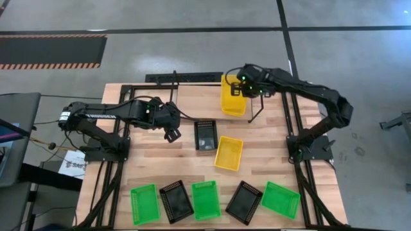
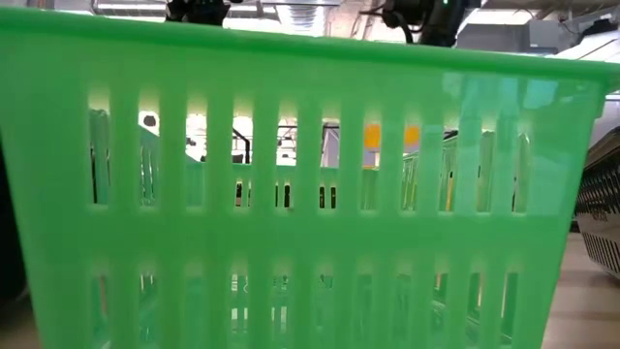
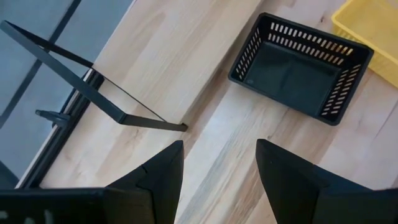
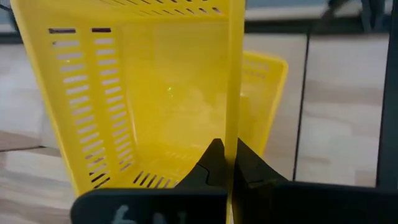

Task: Stack baskets on shelf by color
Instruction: Stack the left yellow bin on top of the yellow bin

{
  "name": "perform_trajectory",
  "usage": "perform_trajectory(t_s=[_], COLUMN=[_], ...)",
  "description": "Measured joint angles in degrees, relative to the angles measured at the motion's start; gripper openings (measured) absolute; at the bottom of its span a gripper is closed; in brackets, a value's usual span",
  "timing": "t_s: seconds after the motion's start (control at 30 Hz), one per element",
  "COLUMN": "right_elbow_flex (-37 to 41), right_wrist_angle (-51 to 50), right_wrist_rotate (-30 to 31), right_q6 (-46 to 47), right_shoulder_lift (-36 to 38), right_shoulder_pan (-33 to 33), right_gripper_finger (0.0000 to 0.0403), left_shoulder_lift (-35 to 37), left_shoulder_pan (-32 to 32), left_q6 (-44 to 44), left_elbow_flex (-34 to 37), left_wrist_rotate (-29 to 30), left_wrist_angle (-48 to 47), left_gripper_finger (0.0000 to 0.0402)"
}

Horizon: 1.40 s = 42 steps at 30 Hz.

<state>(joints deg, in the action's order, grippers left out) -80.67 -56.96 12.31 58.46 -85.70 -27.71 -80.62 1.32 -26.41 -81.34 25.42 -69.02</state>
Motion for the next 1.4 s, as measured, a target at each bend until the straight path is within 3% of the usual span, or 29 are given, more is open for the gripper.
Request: perform_trajectory(t_s=[0.37,0.8,1.23,1.4], right_elbow_flex=[5.5,15.1,17.1,17.1], right_wrist_angle=[2.4,13.3,15.5,15.5], right_wrist_rotate=[-1.1,-3.7,-8.1,-7.9], right_q6=[3.1,4.1,-2.1,-4.9], right_shoulder_lift=[0.3,0.4,0.8,0.8], right_shoulder_pan=[-1.0,-3.0,-5.9,-6.2], right_gripper_finger=[0.0004,0.0004,0.0003,0.0042], left_shoulder_lift=[0.0,0.0,0.0,0.0], left_shoulder_pan=[0.0,-0.1,-0.3,-0.3], left_q6=[0.3,0.3,0.5,0.5], left_elbow_flex=[0.0,0.0,0.0,0.0], left_wrist_rotate=[-0.7,-0.7,-0.8,-0.8], left_wrist_angle=[0.1,0.6,3.3,3.4], left_gripper_finger=[0.0189,0.0189,0.0189,0.0189])
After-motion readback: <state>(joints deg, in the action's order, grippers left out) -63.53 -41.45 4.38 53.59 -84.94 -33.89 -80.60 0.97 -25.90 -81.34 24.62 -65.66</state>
